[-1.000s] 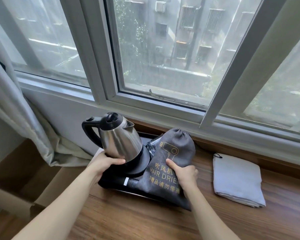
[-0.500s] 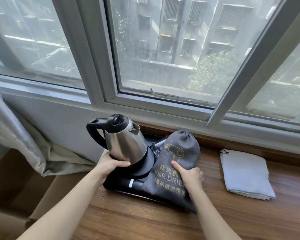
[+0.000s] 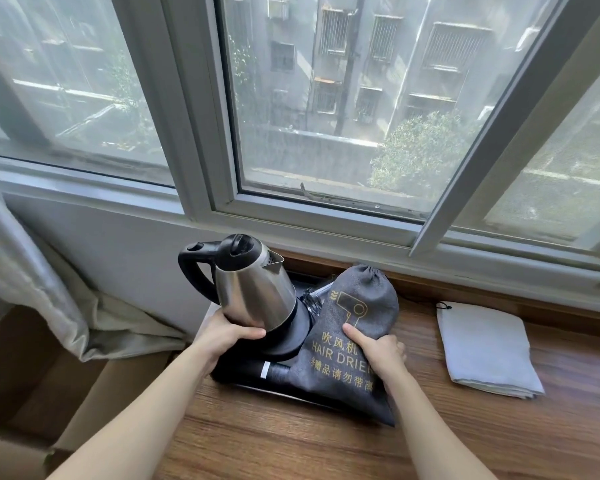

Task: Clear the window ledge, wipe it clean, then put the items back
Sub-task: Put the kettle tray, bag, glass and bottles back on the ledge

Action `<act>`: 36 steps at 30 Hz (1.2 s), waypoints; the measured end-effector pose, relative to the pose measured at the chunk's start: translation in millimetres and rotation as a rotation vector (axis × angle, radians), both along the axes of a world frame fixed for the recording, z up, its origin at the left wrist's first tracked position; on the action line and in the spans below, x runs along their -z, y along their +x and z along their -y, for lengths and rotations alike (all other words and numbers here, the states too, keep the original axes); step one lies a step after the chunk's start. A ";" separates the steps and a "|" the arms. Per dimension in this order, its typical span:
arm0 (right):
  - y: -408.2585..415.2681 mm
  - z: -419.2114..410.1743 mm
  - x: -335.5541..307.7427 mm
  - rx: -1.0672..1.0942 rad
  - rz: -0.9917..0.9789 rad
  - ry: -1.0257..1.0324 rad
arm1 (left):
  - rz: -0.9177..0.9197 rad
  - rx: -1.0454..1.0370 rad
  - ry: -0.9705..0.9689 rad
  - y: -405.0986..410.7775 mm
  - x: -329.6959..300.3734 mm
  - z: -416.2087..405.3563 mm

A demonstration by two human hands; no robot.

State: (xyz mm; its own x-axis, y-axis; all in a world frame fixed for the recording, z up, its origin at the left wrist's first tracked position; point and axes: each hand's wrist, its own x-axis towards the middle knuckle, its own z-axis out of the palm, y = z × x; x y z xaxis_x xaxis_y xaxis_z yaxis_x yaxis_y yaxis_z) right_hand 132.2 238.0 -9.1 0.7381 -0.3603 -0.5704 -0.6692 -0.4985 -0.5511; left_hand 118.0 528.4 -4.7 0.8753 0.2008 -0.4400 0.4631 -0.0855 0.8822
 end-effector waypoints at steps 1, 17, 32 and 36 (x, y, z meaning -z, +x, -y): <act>-0.8 0.8 -0.5 -0.003 0.002 0.007 | -0.004 0.003 -0.004 -0.1 0.6 -0.2; 2.6 -17.5 -0.6 -0.067 0.015 0.021 | -0.068 0.019 0.000 -1.0 -3.2 -22.3; 1.2 -30.7 -12.4 -0.066 -0.020 0.027 | -0.089 0.053 0.033 -3.6 1.3 -36.8; 0.7 -38.7 -26.1 -0.061 0.040 -0.031 | -0.081 0.051 0.134 -4.4 2.4 -45.1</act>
